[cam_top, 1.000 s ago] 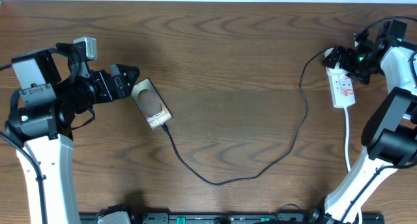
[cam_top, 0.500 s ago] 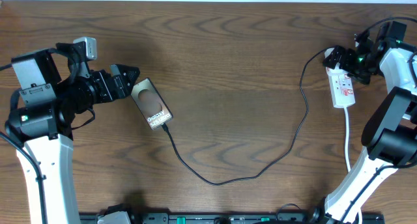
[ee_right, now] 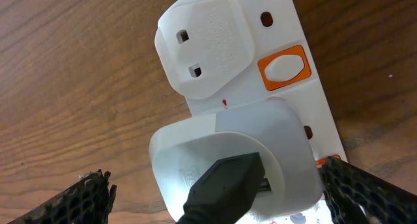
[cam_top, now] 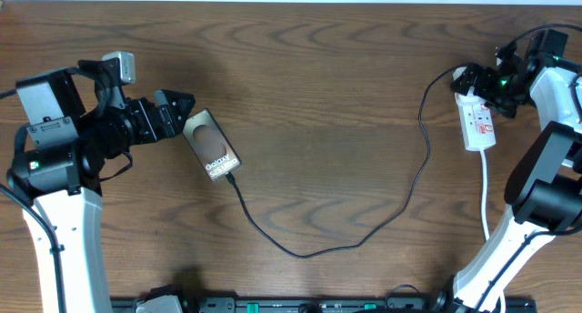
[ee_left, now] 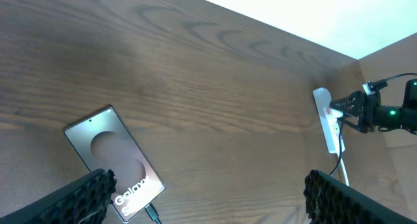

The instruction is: Plug charger to phone and switch on socket

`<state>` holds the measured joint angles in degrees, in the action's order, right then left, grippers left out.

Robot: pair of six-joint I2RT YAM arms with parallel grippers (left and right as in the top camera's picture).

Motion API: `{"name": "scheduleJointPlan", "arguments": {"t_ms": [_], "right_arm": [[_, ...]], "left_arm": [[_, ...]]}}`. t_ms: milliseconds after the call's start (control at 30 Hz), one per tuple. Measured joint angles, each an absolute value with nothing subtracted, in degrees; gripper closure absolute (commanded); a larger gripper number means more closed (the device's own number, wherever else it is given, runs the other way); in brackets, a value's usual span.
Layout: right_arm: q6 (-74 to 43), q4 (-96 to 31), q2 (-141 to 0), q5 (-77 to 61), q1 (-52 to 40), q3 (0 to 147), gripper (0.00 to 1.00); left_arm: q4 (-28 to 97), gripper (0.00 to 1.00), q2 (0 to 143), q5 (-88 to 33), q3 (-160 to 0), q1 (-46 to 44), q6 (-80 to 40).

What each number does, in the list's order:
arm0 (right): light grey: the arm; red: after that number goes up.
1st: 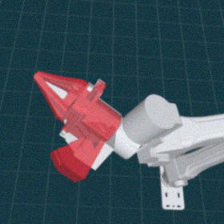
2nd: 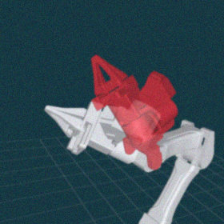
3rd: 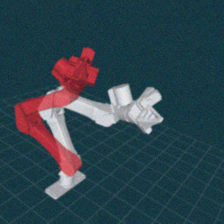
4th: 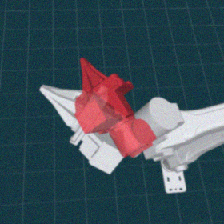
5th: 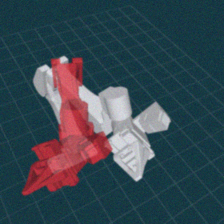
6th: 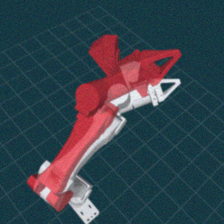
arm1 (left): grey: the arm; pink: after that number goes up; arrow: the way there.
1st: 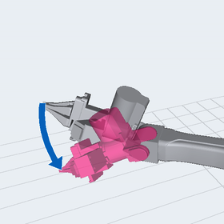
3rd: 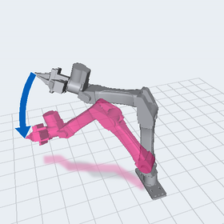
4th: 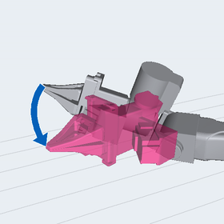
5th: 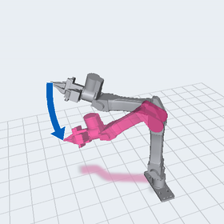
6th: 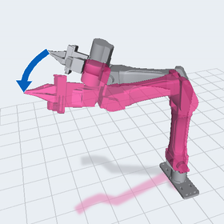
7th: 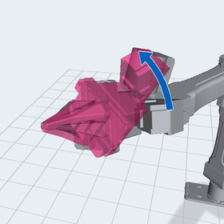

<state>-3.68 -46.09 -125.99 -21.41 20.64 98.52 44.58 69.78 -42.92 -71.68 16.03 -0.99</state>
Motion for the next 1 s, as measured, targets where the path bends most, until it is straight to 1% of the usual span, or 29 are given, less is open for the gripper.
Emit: {"name": "scheduleJointPlan", "arguments": {"t_ms": [700, 1000], "right_arm": [[-6.37, -46.48, -125.78, -19.64, 19.35, 98.52, 0.02], [-8.82, -52.86, -124.33, -18.87, 17.78, 98.00, 0.02]], "left_arm": [[44.62, 0.05, 69.78, -42.92, -71.68, 16.03, -0.99], [44.77, 0.05, 69.78, -42.92, -71.68, 16.03, -1.02]]}}
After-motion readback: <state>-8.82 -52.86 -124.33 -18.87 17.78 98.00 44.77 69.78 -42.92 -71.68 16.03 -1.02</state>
